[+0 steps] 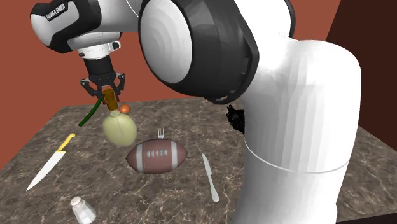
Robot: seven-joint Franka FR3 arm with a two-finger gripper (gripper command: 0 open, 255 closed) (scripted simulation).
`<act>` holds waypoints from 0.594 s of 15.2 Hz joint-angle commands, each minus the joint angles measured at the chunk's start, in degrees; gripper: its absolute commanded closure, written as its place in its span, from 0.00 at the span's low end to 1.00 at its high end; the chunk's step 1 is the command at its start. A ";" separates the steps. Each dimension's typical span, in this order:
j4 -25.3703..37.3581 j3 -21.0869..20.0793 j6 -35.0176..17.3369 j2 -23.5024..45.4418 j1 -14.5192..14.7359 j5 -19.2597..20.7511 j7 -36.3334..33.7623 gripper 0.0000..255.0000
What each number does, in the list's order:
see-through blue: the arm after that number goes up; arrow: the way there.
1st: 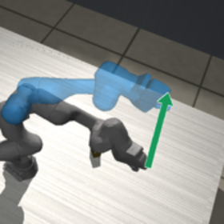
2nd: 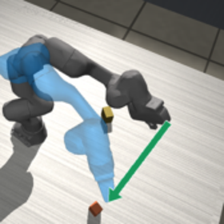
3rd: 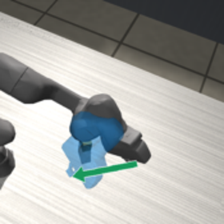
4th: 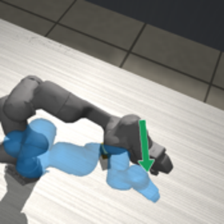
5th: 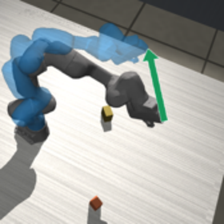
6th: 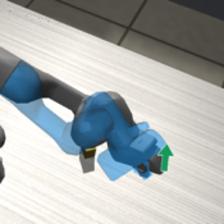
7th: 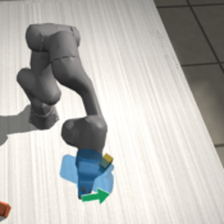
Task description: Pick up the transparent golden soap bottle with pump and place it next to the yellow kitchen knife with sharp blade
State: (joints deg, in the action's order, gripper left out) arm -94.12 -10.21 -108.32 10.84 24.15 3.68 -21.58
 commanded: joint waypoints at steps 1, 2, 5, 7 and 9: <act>1.39 -1.03 0.51 0.97 1.74 0.57 -2.92 1.00; 2.29 -1.49 0.81 1.64 2.58 0.88 -4.23 1.00; 5.49 -2.76 1.90 4.00 5.18 1.90 -8.12 1.00; 8.08 -3.52 2.81 5.88 7.01 2.67 -10.66 1.00; 11.06 -4.21 3.88 8.01 8.92 3.50 -13.13 1.00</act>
State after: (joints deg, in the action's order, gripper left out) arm -84.89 -14.07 -105.24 17.76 32.12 6.75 -33.44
